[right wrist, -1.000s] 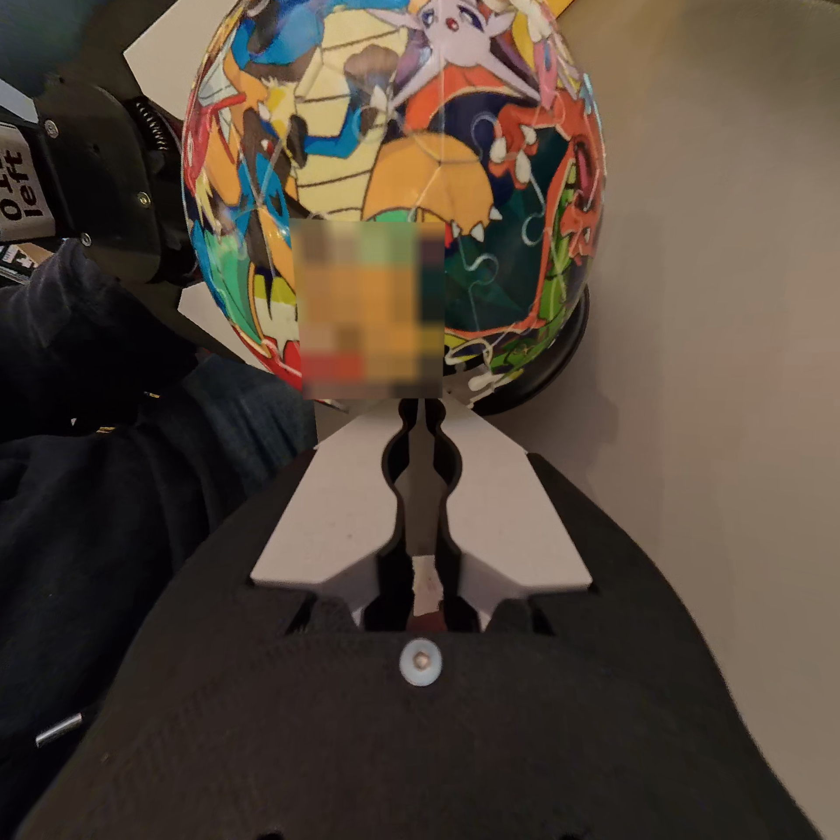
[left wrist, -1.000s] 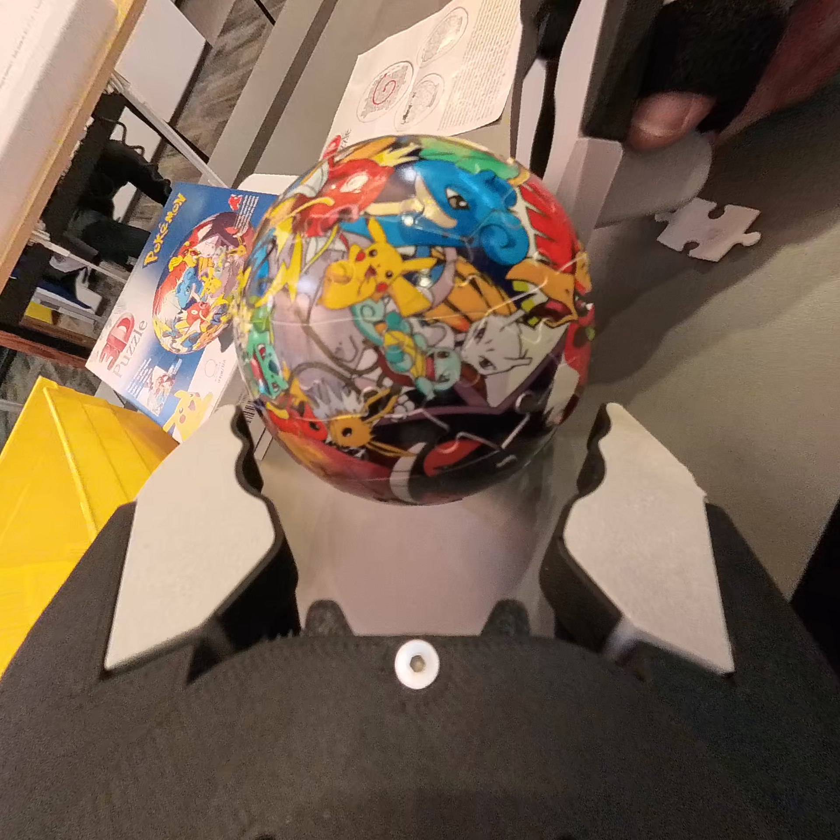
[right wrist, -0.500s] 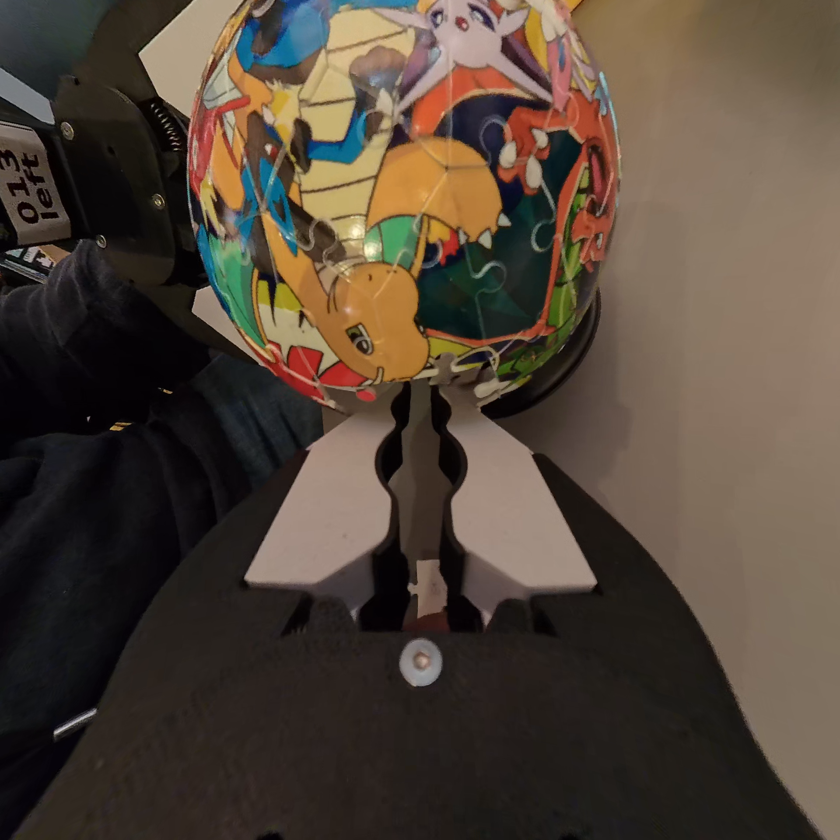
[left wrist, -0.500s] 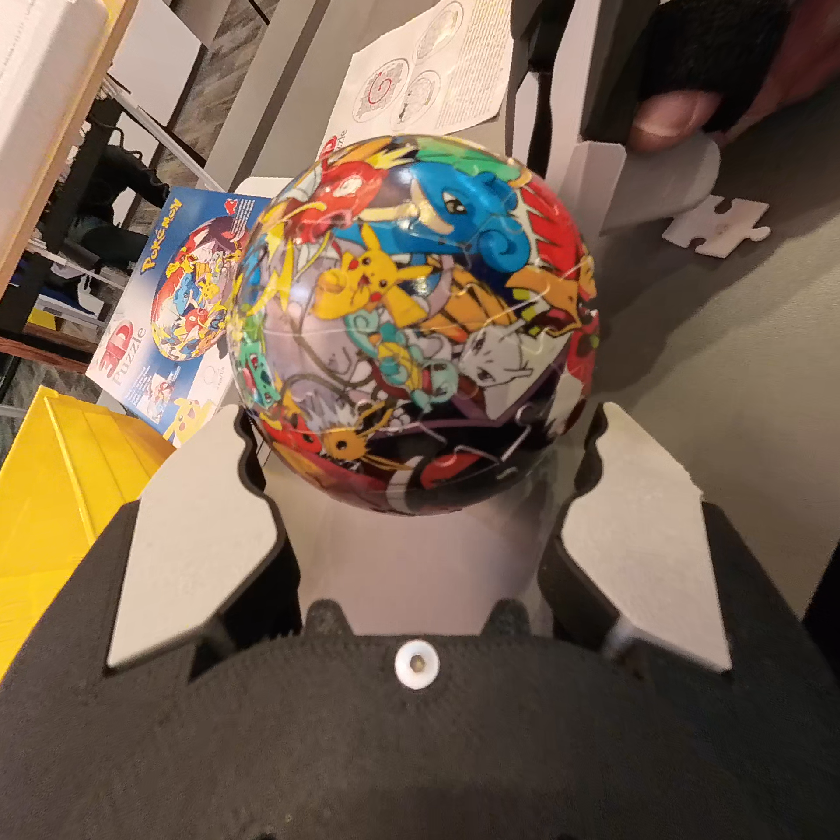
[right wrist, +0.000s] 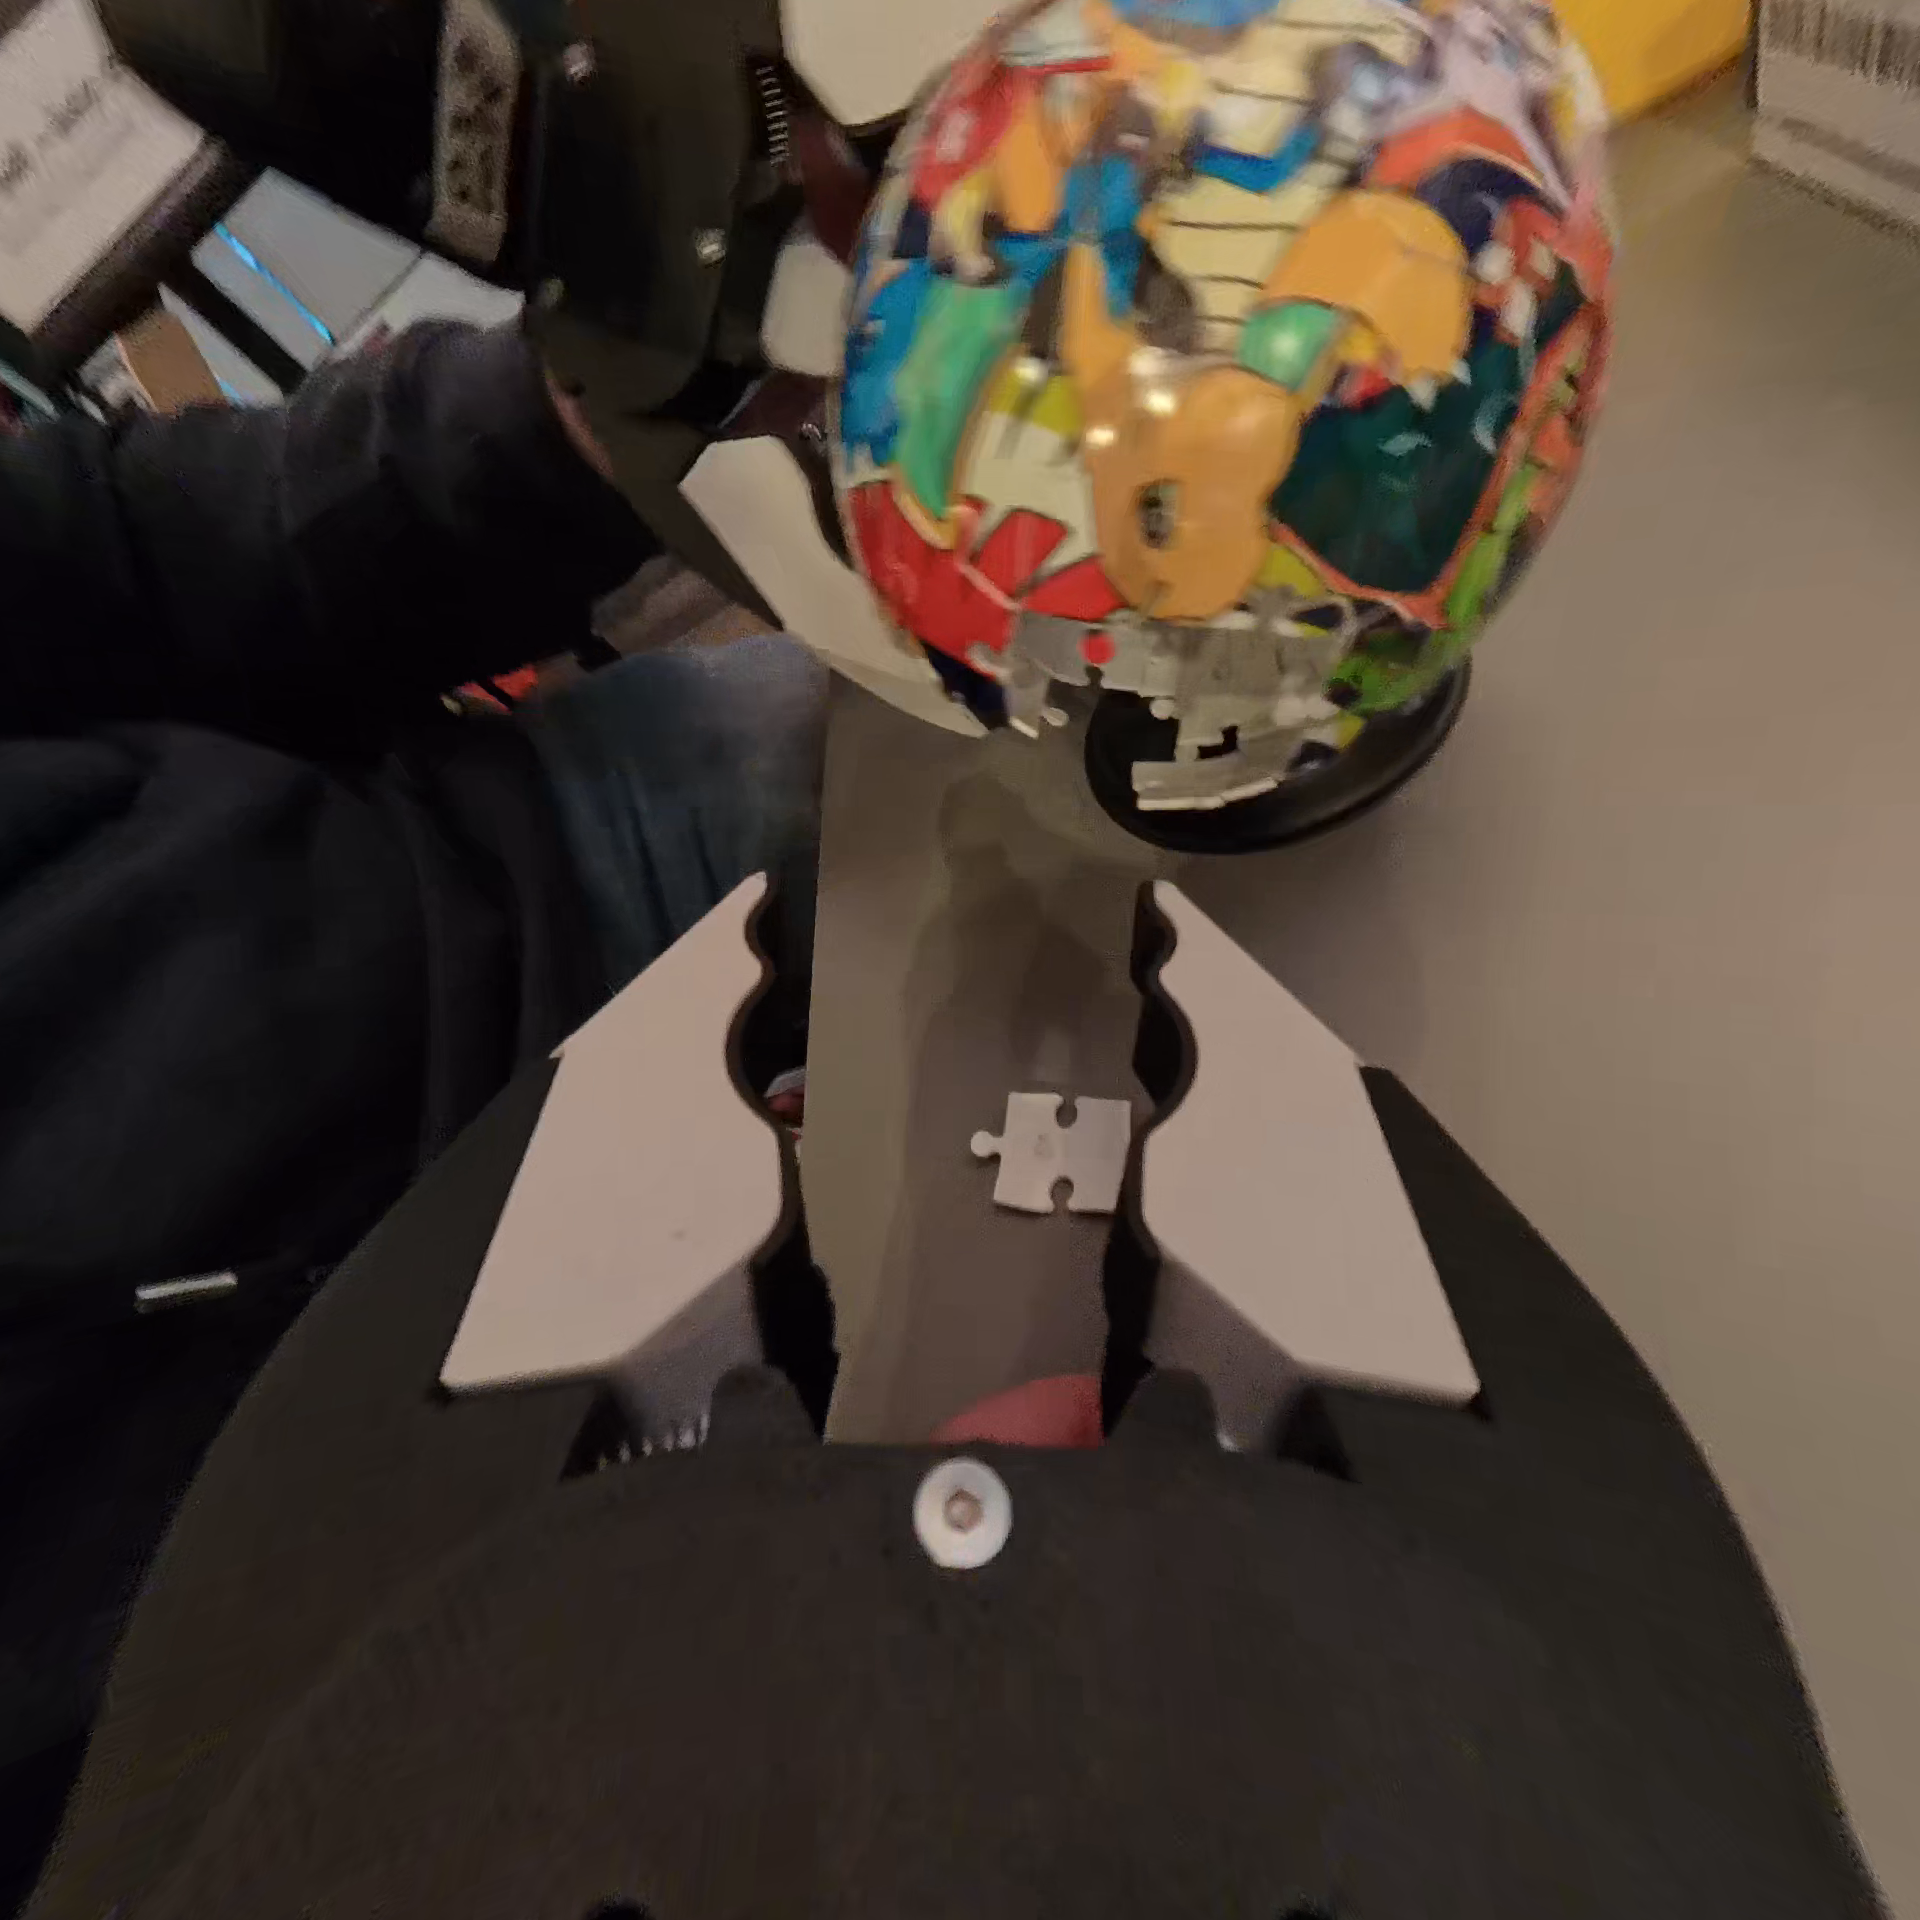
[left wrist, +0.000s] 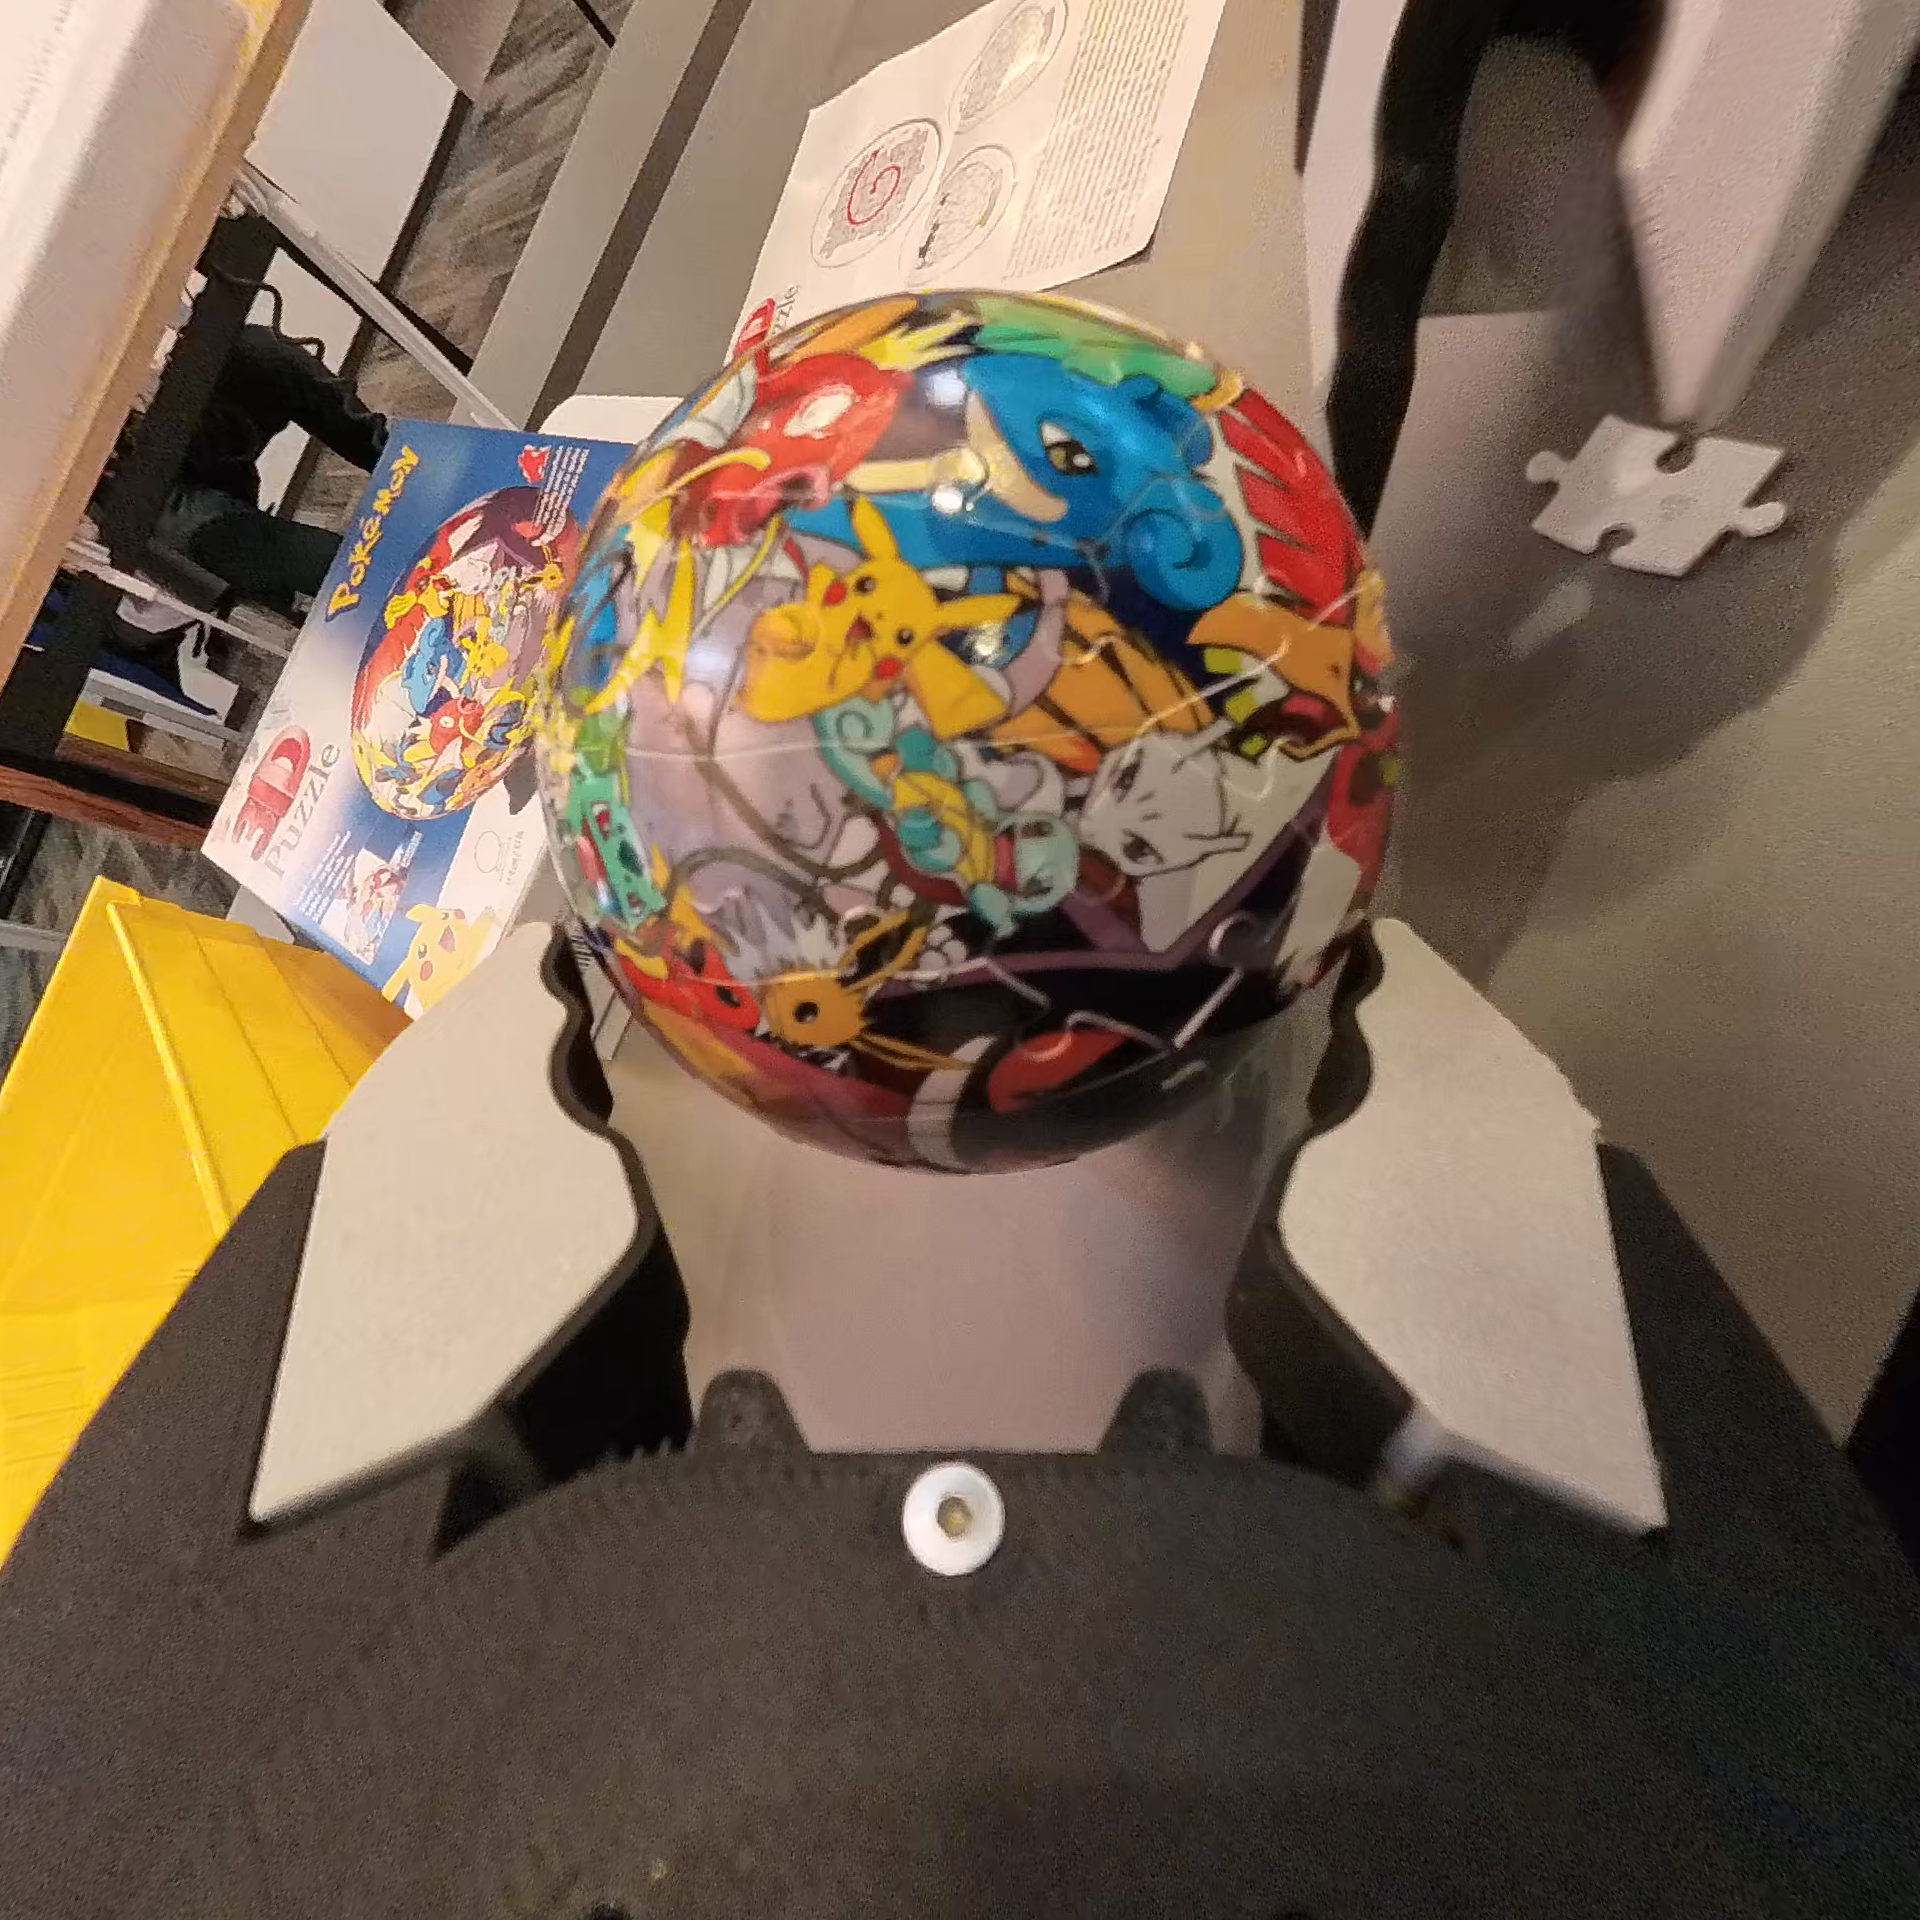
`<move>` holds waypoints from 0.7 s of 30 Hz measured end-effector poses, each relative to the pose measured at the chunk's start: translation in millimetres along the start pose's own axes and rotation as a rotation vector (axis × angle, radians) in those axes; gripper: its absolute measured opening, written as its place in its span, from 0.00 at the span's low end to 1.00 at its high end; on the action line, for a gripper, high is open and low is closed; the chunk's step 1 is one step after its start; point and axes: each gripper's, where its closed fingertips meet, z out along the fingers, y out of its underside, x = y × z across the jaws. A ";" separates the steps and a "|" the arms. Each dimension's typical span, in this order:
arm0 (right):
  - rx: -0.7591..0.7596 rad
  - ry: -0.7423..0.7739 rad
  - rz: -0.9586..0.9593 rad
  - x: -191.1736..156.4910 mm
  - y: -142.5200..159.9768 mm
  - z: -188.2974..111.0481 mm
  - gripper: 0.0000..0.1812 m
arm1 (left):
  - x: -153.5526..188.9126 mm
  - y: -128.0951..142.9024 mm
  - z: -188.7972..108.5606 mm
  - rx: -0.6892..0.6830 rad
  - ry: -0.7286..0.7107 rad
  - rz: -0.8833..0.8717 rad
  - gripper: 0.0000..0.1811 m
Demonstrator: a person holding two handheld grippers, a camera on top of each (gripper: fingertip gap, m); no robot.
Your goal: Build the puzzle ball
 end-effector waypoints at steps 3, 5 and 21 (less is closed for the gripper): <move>-0.025 0.043 -0.138 -4.9 3.6 2.0 0.42 | 0.4 -0.8 0.8 0.003 0.012 -0.007 0.73; -0.030 0.049 -0.189 -6.9 4.0 4.7 0.42 | 1.6 -2.0 1.6 0.006 0.027 -0.011 0.73; -0.010 0.023 -0.192 -6.2 1.7 7.2 0.39 | 0.3 -0.1 -0.6 0.025 0.297 -0.062 0.81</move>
